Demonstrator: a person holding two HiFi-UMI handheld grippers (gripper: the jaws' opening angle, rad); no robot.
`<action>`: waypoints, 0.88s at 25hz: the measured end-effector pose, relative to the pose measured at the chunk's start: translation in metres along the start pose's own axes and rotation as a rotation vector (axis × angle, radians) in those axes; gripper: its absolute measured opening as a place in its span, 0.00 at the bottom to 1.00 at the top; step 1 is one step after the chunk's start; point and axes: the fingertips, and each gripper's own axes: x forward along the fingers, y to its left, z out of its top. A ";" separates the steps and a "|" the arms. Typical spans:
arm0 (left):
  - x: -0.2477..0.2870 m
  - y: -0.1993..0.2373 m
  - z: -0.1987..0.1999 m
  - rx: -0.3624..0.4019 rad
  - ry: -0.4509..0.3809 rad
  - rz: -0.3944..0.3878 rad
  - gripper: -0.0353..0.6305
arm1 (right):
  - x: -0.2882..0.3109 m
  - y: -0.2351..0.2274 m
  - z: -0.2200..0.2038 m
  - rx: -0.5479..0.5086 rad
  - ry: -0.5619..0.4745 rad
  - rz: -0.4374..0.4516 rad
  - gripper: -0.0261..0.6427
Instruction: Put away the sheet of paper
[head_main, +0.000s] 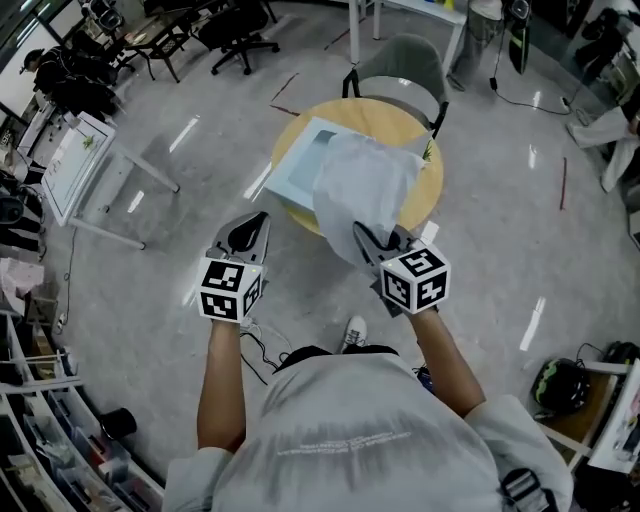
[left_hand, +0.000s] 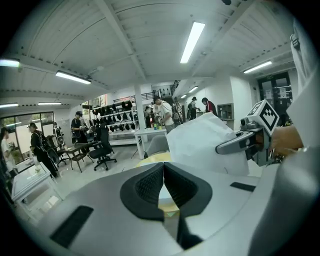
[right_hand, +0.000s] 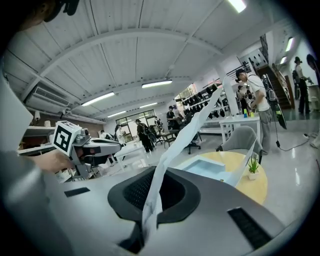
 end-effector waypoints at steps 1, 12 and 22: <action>0.007 0.000 0.001 0.002 0.002 -0.011 0.08 | 0.001 -0.006 0.000 0.009 0.000 -0.009 0.08; 0.085 0.042 0.017 0.025 -0.042 -0.172 0.08 | 0.043 -0.041 0.034 0.091 -0.025 -0.113 0.08; 0.190 0.127 0.027 0.064 -0.043 -0.409 0.08 | 0.116 -0.091 0.056 0.315 -0.080 -0.334 0.08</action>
